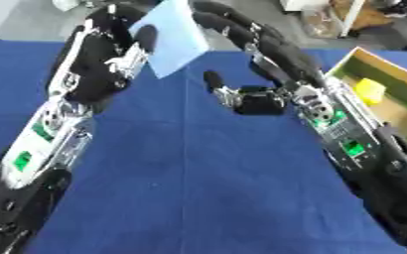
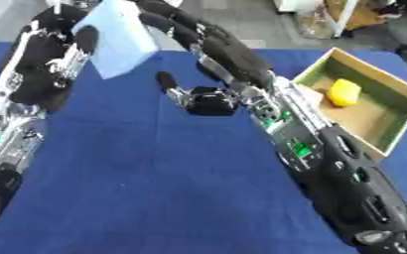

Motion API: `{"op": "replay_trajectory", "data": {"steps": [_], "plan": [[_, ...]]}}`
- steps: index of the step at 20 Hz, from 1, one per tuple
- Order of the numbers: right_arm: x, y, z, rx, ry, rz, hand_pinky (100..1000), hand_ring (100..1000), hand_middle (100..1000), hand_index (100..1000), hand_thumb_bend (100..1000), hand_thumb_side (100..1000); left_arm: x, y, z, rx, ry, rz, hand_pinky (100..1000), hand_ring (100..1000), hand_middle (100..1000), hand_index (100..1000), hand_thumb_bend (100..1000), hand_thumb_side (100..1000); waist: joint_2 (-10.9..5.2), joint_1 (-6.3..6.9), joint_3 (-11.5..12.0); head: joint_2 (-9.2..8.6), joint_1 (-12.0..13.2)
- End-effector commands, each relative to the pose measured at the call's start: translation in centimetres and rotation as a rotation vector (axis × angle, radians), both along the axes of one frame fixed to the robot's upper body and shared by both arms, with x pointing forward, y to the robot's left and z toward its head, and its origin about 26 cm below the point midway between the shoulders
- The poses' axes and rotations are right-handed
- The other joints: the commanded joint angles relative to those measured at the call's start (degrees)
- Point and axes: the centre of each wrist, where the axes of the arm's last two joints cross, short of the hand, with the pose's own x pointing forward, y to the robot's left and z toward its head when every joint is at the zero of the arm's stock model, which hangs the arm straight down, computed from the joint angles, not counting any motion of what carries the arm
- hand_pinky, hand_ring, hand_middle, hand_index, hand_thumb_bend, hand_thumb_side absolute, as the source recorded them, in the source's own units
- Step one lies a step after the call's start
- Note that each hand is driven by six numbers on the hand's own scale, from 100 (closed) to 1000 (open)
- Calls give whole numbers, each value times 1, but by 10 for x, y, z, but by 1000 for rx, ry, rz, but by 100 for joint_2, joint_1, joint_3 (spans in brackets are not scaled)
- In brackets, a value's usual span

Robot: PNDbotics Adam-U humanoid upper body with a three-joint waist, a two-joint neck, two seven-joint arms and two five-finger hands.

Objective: Pick up the objects with one hand, pass them to the other hand, and then place them into the box on the other side of the table.

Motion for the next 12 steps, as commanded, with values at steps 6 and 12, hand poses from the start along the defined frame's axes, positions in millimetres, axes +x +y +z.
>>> {"op": "replay_trajectory", "data": {"steps": [6,12], "plan": [[2,4,3,85,0,0,915,863,976,1000,100,100,-3,-8,12,-27,-40,-43,491,363,329,370,183,100,-22,96,21,-72,-32],[4,9,-3,195,24,-30,898,823,926,955,100,100,-5,-11,11,-47,-37,-57,490,364,330,370,182,100,-17,95,33,-82,-46]]}}
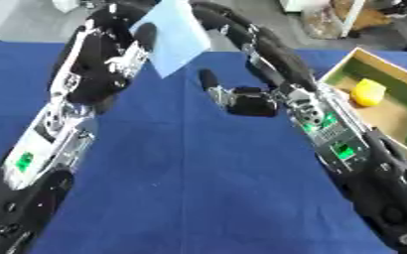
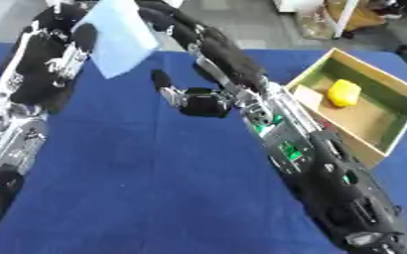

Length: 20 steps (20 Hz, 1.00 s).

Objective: Pick up the objects with one hand, pass them to the other hand, and then place them into the box on the other side of the table.

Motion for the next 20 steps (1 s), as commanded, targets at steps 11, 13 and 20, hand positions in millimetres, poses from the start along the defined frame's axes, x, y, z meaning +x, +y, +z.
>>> {"op": "replay_trajectory", "data": {"steps": [11,13,20], "plan": [[1,15,-10,301,75,-64,886,793,851,688,100,140,-5,-9,4,-56,-17,-33,494,366,332,373,174,100,1,97,15,-98,-76],[1,17,-13,332,92,-63,887,792,848,579,100,206,-5,-10,3,-59,-14,-32,495,367,332,373,173,100,7,97,17,-103,-82],[2,24,-22,476,146,-82,871,756,799,367,100,337,-4,-11,1,-63,-9,-35,504,370,335,376,174,100,20,96,23,-117,-117]]}}
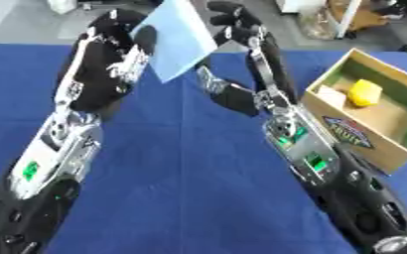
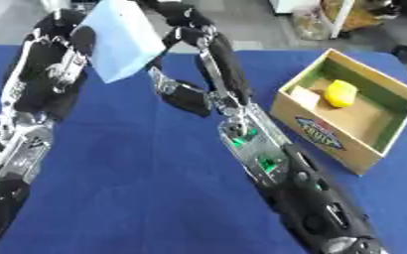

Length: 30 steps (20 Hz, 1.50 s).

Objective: Pick up the objects with one hand, pass them to the other hand, and then place them into the box on the other side of the table.

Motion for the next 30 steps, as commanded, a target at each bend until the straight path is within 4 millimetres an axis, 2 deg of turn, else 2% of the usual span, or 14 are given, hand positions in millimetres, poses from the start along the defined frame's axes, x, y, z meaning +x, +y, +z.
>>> {"op": "replay_trajectory", "data": {"steps": [1,4,5,6,7,9,11,20,30], "plan": [[0,3,4,62,-3,-5,870,753,797,365,100,353,-1,-2,6,-10,-21,-11,504,370,335,377,172,100,5,96,11,-64,-33],[0,4,2,71,0,-4,871,754,799,381,100,337,-1,-2,6,-11,-21,-12,504,370,335,378,172,100,3,92,16,-72,-43],[0,4,2,65,-4,-1,879,768,815,530,100,289,-1,-2,6,-11,-23,-12,503,370,335,378,172,100,2,90,19,-74,-44],[0,4,2,48,-10,4,882,773,820,571,100,282,-1,-1,7,-11,-25,-10,503,370,335,378,172,100,2,88,22,-74,-43],[0,4,1,25,-16,9,890,784,836,747,100,243,-1,-1,7,-9,-27,-6,503,369,334,378,172,100,1,87,25,-73,-40],[1,2,0,-26,-30,16,896,795,851,867,100,179,0,1,7,-6,-30,3,502,369,334,377,172,100,0,84,29,-75,-41],[2,-1,0,-84,-53,19,900,803,868,915,100,100,1,4,8,-1,-33,18,502,369,333,376,174,100,0,81,31,-80,-34],[4,-26,2,-321,-146,-7,916,837,913,984,100,100,7,23,9,46,-49,118,501,367,331,371,185,100,-9,80,12,-87,10],[7,-51,-7,-431,-68,-67,928,862,978,992,100,100,8,36,13,74,-63,177,492,367,331,369,202,100,-22,97,-18,-75,64]]}}
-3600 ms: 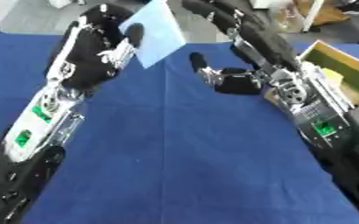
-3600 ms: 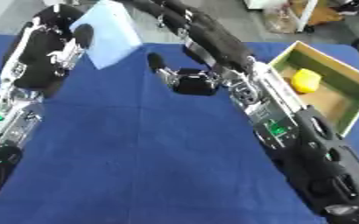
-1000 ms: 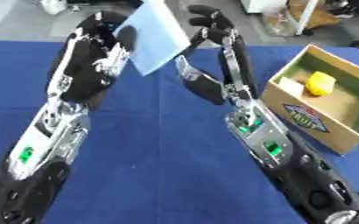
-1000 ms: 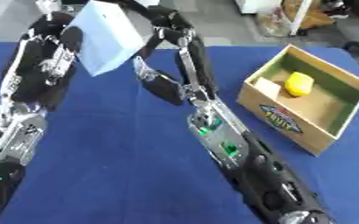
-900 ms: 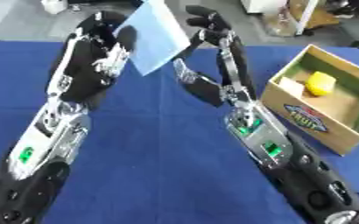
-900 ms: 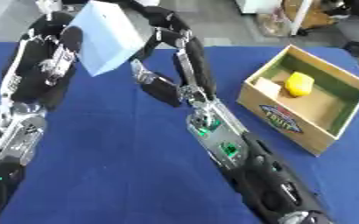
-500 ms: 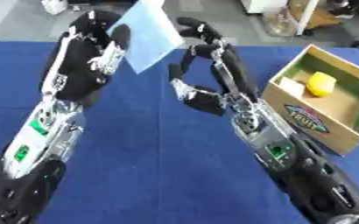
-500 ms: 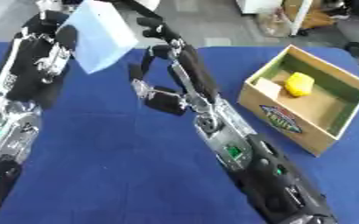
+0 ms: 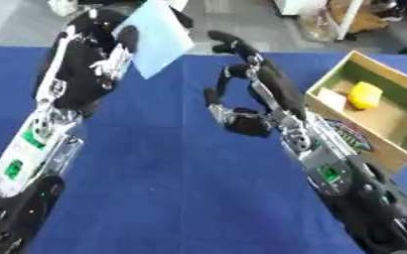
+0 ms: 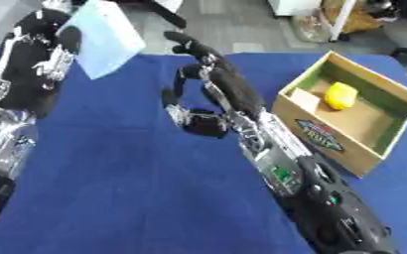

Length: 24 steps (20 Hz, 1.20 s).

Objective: Pick up the objects with one hand, pass them to the other hand, and then place them into the box on the other side of the table.

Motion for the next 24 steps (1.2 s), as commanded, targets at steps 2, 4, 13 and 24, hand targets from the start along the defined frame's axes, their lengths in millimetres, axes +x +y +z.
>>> {"op": "replay_trajectory", "data": {"steps": [2,4,13,24], "plan": [[-1,-13,14,10,-30,-31,926,862,981,993,100,100,0,9,10,16,-34,30,489,367,331,370,206,100,-24,96,-14,-61,36],[-3,-16,19,19,-51,-33,925,865,991,996,100,100,0,9,10,15,-34,33,488,367,331,370,205,100,-24,94,-21,-64,44],[-12,-20,32,42,-88,-22,941,880,1000,965,100,328,1,10,7,16,-25,36,486,368,332,370,210,100,-34,96,-32,-60,56],[-14,-21,36,33,-112,72,948,891,1000,1000,100,265,1,9,7,18,-25,27,485,368,332,369,213,100,-29,102,-49,-57,75]]}}
